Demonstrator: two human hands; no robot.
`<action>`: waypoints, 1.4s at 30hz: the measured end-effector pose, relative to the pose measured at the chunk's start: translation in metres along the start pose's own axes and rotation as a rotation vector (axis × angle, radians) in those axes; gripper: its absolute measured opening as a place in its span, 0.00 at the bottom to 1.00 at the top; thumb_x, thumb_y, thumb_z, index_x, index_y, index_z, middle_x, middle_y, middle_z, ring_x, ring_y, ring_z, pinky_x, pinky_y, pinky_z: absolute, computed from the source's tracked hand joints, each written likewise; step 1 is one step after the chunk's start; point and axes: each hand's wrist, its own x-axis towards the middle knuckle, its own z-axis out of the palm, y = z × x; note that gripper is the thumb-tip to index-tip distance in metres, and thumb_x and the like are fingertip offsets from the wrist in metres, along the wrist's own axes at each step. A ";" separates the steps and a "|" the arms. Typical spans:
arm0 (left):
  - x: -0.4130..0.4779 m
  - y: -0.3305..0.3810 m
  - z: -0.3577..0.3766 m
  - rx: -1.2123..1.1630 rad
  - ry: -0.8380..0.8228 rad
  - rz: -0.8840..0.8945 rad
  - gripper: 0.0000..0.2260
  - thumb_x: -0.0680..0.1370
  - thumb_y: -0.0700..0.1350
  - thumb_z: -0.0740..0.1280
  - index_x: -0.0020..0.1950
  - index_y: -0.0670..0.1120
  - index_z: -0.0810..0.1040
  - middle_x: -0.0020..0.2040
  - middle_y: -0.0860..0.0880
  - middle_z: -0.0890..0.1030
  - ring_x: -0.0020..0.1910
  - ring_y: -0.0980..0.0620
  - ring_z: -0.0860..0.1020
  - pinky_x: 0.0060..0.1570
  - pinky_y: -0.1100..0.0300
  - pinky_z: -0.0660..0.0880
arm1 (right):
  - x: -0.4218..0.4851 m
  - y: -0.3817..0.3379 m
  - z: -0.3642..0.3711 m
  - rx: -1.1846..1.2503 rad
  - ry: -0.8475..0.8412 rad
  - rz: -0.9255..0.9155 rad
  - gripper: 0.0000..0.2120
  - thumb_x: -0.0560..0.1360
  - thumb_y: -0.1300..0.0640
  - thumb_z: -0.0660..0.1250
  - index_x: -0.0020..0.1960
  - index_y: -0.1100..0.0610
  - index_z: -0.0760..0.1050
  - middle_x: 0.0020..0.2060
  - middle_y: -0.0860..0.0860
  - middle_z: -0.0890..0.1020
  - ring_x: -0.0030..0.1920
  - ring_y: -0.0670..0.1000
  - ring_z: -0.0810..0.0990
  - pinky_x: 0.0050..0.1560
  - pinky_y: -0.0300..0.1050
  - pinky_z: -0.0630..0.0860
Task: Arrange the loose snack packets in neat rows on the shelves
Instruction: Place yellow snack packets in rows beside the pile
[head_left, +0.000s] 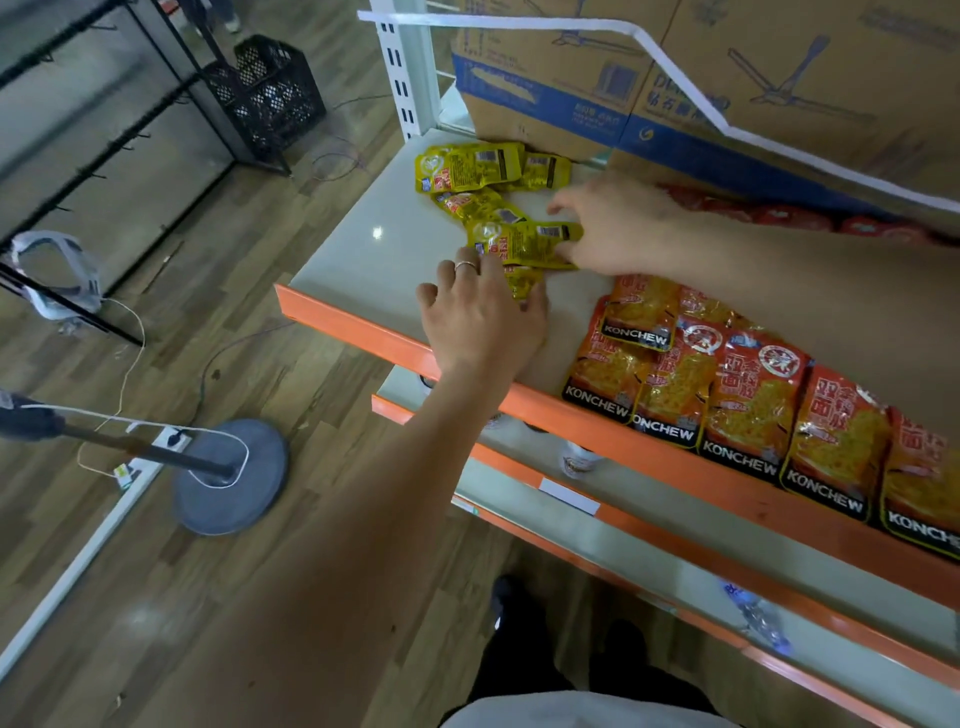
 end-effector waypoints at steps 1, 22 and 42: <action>0.000 0.001 0.000 0.019 -0.011 -0.008 0.23 0.75 0.63 0.64 0.57 0.45 0.77 0.58 0.45 0.78 0.59 0.42 0.75 0.55 0.48 0.66 | 0.001 0.000 0.003 0.014 -0.022 -0.003 0.28 0.77 0.47 0.69 0.75 0.50 0.67 0.70 0.60 0.71 0.69 0.62 0.70 0.65 0.57 0.72; 0.003 -0.015 -0.022 -0.851 0.056 -0.315 0.18 0.75 0.50 0.71 0.64 0.48 0.77 0.38 0.58 0.75 0.43 0.51 0.76 0.48 0.55 0.74 | -0.009 0.006 0.003 0.839 0.064 0.242 0.26 0.74 0.54 0.72 0.70 0.54 0.70 0.63 0.55 0.77 0.61 0.54 0.77 0.63 0.53 0.75; -0.072 0.071 -0.139 -1.168 -0.025 -0.292 0.03 0.75 0.43 0.73 0.45 0.47 0.80 0.37 0.50 0.83 0.37 0.47 0.80 0.43 0.37 0.81 | -0.167 0.038 -0.058 1.270 0.185 0.107 0.19 0.60 0.55 0.73 0.50 0.55 0.79 0.46 0.58 0.85 0.51 0.64 0.83 0.57 0.65 0.77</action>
